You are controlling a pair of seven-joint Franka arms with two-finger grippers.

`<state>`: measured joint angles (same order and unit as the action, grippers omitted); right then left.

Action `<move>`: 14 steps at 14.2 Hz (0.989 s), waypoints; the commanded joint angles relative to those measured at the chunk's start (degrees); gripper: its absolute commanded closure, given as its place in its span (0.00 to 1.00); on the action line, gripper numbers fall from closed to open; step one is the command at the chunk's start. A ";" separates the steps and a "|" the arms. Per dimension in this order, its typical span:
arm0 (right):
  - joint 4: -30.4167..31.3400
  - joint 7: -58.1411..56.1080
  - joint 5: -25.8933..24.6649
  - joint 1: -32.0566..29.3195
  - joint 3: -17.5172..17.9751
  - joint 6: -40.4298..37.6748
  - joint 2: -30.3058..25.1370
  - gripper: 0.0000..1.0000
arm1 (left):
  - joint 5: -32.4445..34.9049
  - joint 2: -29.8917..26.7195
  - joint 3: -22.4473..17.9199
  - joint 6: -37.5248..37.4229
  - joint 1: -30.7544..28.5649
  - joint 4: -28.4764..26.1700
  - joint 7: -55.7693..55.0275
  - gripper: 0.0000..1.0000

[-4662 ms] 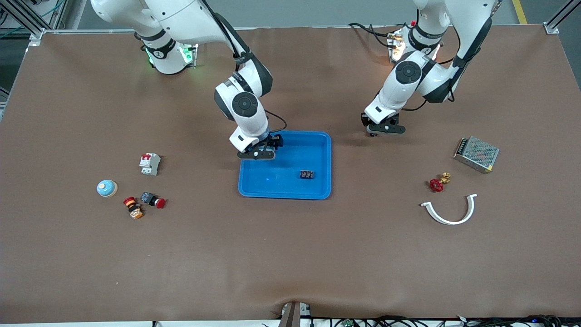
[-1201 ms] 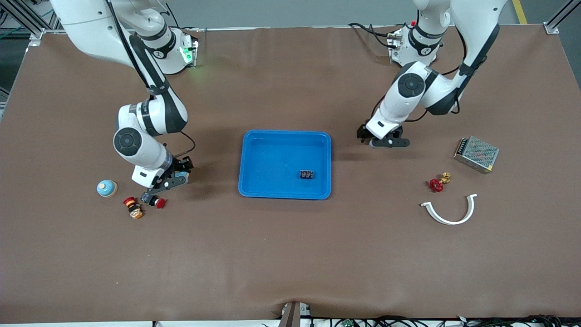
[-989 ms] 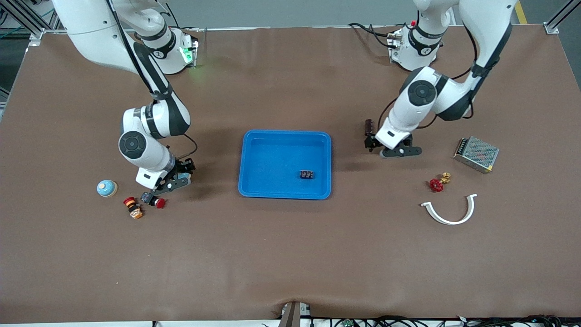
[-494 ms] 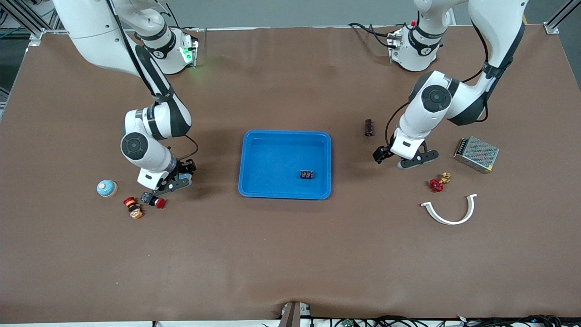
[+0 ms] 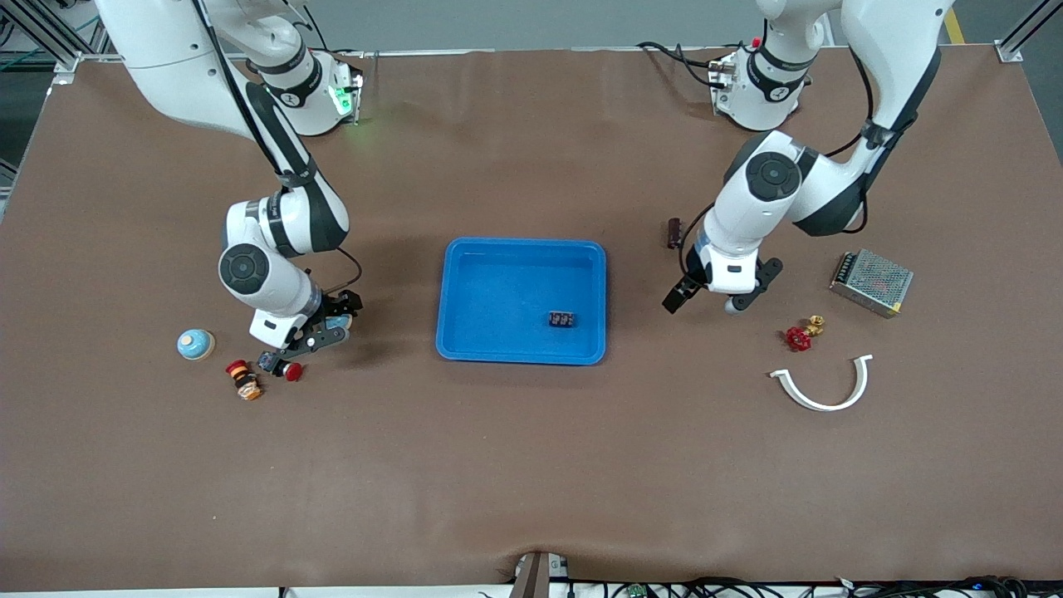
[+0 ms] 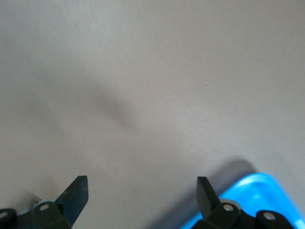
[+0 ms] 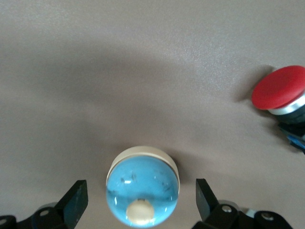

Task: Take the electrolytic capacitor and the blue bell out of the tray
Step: 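Place the bell near the first bell while the left gripper places the capacitor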

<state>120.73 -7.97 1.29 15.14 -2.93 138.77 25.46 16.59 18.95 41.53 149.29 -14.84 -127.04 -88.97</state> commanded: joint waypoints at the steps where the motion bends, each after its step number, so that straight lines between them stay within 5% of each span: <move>1: -4.00 0.59 0.03 -1.07 0.82 -9.36 -2.94 0.00 | -0.86 3.72 0.13 -1.37 2.70 5.22 -10.05 0.00; 8: -8.14 0.50 -0.23 -2.47 0.56 -29.68 -17.17 0.00 | -0.24 8.46 -0.22 -5.58 7.62 11.98 -23.94 0.00; 11: -14.71 0.41 -0.50 -5.63 0.56 -39.51 -18.95 0.00 | 0.37 12.59 -1.10 -6.99 10.26 16.46 -30.02 0.00; 14: -24.11 0.50 -0.58 -9.33 0.56 -49.71 -18.95 0.00 | 1.08 16.11 -9.07 -9.36 19.73 22.78 -35.55 0.00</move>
<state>102.67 -7.90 1.22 8.48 -3.26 94.33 5.64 16.67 31.44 37.44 142.42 -1.52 -110.29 -120.67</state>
